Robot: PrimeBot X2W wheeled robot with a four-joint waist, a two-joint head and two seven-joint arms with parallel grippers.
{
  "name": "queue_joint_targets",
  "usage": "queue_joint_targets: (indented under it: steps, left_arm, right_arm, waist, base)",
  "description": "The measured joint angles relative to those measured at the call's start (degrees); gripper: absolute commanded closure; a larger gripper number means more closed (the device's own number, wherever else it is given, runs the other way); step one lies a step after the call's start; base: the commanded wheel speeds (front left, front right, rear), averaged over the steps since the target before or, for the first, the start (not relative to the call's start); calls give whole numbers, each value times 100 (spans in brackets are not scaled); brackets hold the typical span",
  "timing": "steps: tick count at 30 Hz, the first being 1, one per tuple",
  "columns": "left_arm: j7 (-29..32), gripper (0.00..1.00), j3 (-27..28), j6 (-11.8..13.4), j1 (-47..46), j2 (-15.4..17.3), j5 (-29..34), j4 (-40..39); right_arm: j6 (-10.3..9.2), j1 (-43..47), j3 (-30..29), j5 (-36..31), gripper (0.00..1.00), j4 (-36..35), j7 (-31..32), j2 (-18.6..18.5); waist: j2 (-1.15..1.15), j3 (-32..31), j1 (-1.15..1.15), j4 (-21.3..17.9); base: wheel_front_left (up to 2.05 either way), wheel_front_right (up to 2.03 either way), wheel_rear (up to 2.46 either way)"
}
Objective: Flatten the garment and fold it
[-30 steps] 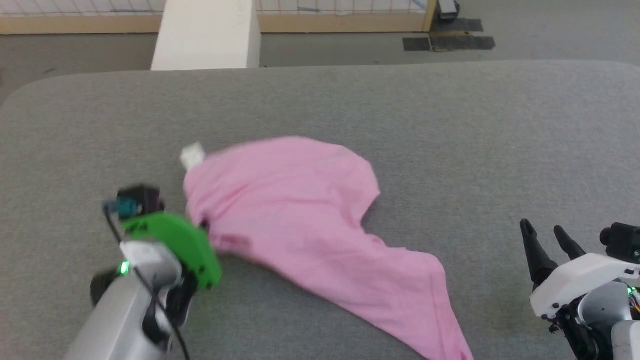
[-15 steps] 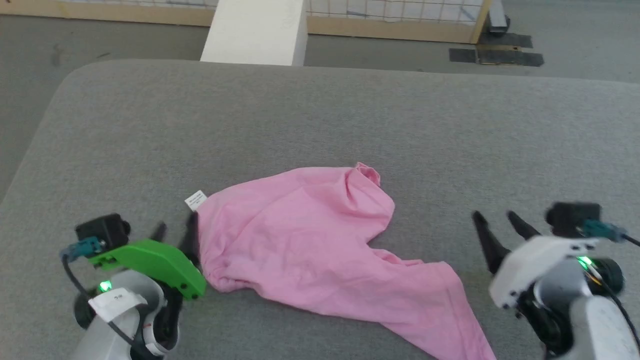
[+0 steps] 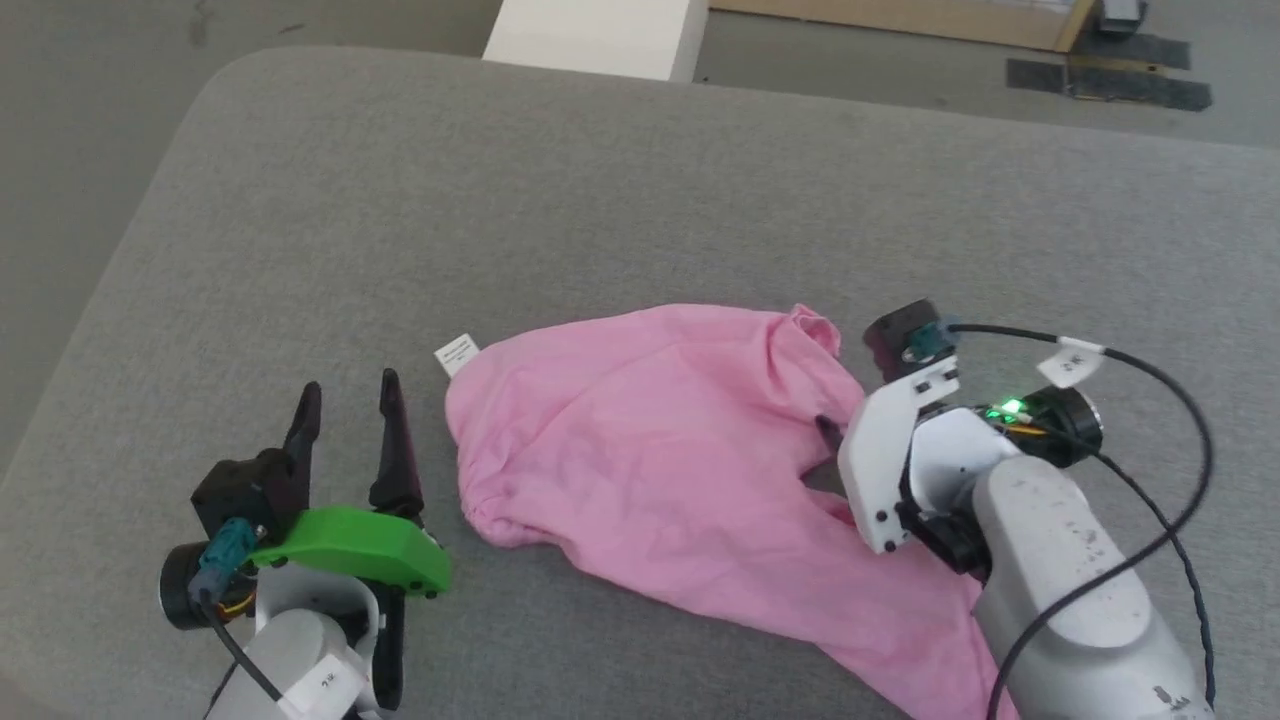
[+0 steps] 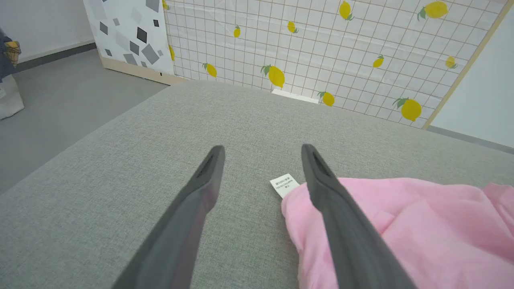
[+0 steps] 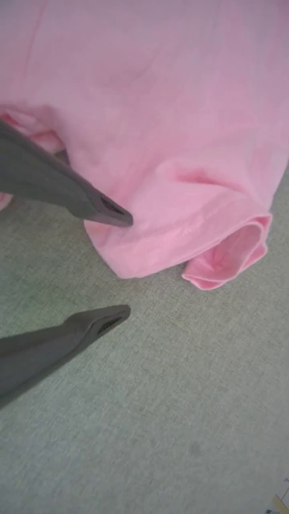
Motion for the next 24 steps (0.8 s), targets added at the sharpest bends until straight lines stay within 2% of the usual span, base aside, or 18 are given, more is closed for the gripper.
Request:
queue_joint_targets:
  steps: [5,6,7,8,13,18,21,24]
  left_arm:
    - [-24,0,116,-99,-1,-154,22,108]
    - [-24,0,132,-135,-2,-174,52,104]
    - [-25,0,137,-151,-3,-192,70,108]
    - [-25,0,143,-161,-4,-215,81,111]
    - [-42,0,245,-277,-1,-348,138,165]
    - [-42,0,331,-349,18,-371,153,261]
    - [-41,0,332,-388,47,-382,148,300]
    - [10,0,300,-400,54,-414,126,371]
  right_arm:
    - [0,-205,100,-38,0,521,-129,14]
    - [0,-282,82,-23,5,600,-196,19]
    - [0,-341,77,-18,78,665,-257,23]
    - [0,-375,67,12,100,709,-315,26]
    - [1,-416,-311,297,100,702,-714,-3]
    - [0,-154,-1195,435,100,-294,-1196,-278]
    - [-2,573,-1802,470,100,-1053,-1148,-297]
    - [-1,1466,-2054,632,100,-1461,-791,-194]
  waist:
    - [0,136,0,150]
    - [0,165,0,162]
    - [0,190,0,166]
    - [0,203,0,161]
    - [0,174,0,43]
    - [0,2,0,-161]
    - [0,-106,0,-322]
    - [0,-185,0,-471]
  base:
    - [0,0,0]
    - [0,0,0]
    - [0,0,0]
    - [0,0,0]
    - [0,0,0]
    - [0,0,0]
    - [0,0,0]
    - [0,0,0]
